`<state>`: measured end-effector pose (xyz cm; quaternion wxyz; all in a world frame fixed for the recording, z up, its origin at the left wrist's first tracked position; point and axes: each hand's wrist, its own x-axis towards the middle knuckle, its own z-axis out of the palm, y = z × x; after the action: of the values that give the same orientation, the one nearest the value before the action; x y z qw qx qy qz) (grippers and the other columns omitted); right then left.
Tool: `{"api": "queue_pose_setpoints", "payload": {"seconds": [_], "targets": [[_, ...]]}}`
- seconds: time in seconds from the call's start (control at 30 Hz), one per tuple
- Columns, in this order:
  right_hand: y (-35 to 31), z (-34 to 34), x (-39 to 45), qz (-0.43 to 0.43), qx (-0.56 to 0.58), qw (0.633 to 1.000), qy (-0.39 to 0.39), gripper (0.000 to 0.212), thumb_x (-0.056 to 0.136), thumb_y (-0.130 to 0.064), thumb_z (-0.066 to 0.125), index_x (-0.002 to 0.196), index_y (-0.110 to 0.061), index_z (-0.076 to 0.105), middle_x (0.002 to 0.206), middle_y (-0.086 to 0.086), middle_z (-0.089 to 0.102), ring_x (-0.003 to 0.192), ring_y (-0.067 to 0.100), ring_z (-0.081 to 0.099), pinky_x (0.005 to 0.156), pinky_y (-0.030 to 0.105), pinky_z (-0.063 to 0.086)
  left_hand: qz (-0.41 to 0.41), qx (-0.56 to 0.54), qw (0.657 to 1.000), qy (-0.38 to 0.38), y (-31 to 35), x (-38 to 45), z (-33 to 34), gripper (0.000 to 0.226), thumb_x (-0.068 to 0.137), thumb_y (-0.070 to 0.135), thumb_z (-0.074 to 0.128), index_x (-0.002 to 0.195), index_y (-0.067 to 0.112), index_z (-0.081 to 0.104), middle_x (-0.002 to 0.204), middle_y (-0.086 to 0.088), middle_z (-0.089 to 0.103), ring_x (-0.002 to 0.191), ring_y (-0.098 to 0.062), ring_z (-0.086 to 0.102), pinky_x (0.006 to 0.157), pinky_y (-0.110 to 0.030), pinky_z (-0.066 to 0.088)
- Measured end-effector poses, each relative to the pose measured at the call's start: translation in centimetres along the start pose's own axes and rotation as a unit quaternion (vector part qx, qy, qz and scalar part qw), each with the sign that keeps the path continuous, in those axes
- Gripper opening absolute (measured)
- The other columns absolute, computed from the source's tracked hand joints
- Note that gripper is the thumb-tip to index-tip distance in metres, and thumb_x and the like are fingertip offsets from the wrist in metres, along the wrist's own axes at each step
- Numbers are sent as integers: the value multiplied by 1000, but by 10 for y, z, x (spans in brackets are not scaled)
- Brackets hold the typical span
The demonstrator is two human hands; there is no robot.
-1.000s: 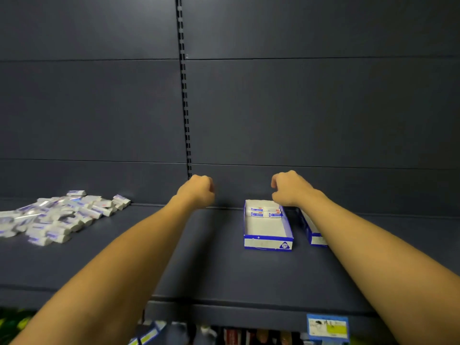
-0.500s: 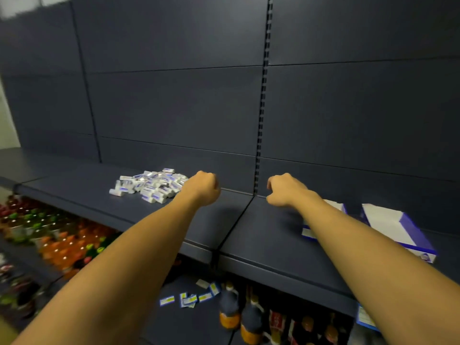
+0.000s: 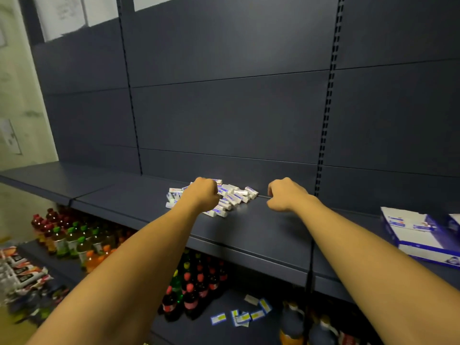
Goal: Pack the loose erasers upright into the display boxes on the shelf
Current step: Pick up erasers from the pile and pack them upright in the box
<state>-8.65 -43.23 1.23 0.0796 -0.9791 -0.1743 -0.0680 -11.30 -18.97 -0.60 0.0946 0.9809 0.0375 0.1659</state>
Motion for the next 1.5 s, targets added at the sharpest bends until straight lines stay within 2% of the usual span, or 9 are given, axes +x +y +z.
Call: {"api": "queue_pose_setpoints", "payload": {"seconds": [0.1, 0.2, 0.33, 0.47, 0.63, 0.8, 1.23, 1.4, 1.5], "targets": [[-20, 8, 12, 14, -9, 1000, 3, 29, 82, -13, 56, 109, -10, 67, 104, 9, 65, 90, 29, 65, 69, 34, 53, 9, -4, 1000, -8, -25, 10, 0, 14, 87, 11, 52, 88, 5, 65, 99, -19, 69, 74, -29, 57, 62, -34, 49], [-32, 16, 24, 26, -16, 1000, 0, 30, 81, -10, 54, 109, -10, 67, 106, 10, 64, 87, 28, 63, 68, 33, 51, 10, -13, 1000, -12, -45, 24, 5, 18, 88, 11, 53, 95, 5, 68, 102, -18, 69, 79, -30, 60, 71, -38, 55], [-41, 22, 48, 31, -25, 999, 8, 29, 82, -10, 55, 108, -12, 67, 107, 9, 64, 92, 30, 65, 74, 36, 55, 21, -20, 999, -15, -64, 49, 20, 11, 86, 11, 52, 88, 13, 63, 104, -16, 70, 81, -30, 62, 78, -42, 58], [-47, 29, 81, 29, -17, 999, 14, 26, 84, -12, 58, 108, -17, 66, 108, 7, 64, 93, 29, 63, 76, 36, 55, 36, -27, 999, -16, -74, 77, 36, 24, 85, 12, 55, 102, 8, 72, 104, -12, 69, 88, -31, 67, 80, -44, 61], [-45, 45, 126, 33, 1, 999, 17, 24, 83, -13, 61, 105, -22, 65, 106, 4, 63, 90, 26, 63, 74, 36, 55, 64, -10, 998, -27, -80, 122, 52, 14, 87, 8, 58, 95, 9, 70, 101, -10, 67, 94, -33, 68, 82, -44, 60], [-34, 49, 163, 51, 8, 999, 16, 31, 81, -9, 60, 108, -23, 65, 107, 2, 62, 91, 25, 63, 77, 36, 57, 119, -1, 992, -33, -83, 166, 69, 29, 92, 9, 60, 118, 17, 71, 121, -6, 65, 99, -27, 64, 85, -39, 57], [-17, 62, 195, 92, 38, 995, 19, 22, 81, -12, 65, 88, -34, 65, 100, -1, 65, 92, 23, 65, 86, 42, 58, 282, 24, 952, -115, -92, 214, 94, 27, 85, 21, 77, 112, 19, 72, 111, 1, 70, 97, -19, 65, 86, -37, 56], [-23, 74, 201, 95, 66, 993, 6, 14, 83, -17, 72, 93, -27, 74, 91, -6, 68, 89, 17, 67, 87, 39, 58, 330, 27, 938, -103, -96, 219, 98, 25, 88, 22, 73, 113, 18, 72, 114, 0, 66, 100, -20, 61, 86, -36, 53], [-32, 83, 207, 91, 74, 993, 2, 18, 83, -22, 76, 101, -23, 76, 93, -5, 68, 89, 16, 66, 87, 36, 57, 322, -44, 943, -74, -102, 224, 90, 18, 87, 24, 75, 105, 19, 75, 104, 4, 67, 93, -15, 62, 80, -33, 53]]}}
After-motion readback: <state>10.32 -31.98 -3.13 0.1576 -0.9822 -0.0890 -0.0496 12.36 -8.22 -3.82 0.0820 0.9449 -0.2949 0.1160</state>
